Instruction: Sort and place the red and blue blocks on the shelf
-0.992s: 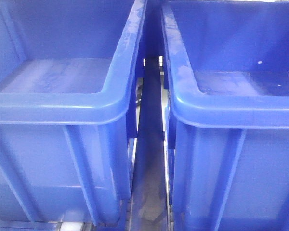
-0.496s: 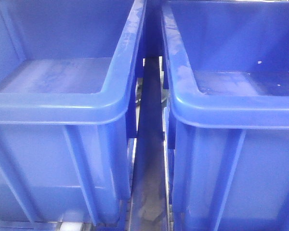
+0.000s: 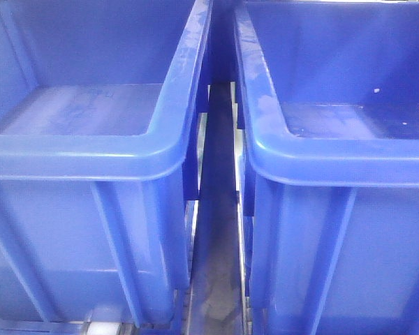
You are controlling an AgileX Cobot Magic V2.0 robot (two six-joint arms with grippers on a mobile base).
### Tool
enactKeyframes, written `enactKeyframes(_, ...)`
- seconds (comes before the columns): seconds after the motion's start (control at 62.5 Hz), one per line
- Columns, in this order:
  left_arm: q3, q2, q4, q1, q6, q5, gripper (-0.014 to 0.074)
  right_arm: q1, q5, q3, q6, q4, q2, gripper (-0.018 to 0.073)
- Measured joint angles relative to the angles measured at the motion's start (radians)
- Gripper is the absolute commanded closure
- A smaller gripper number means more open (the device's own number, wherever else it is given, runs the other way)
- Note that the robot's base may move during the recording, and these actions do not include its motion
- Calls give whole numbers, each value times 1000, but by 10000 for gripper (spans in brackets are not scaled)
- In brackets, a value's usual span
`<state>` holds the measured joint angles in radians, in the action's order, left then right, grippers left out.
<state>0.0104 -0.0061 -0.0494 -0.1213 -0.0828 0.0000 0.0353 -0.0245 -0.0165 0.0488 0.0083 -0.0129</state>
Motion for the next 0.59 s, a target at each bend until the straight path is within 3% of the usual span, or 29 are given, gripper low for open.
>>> enactKeyframes(0.592, 0, 0, 0, 0, 0, 0, 472, 0, 0, 0, 0, 0, 0, 503)
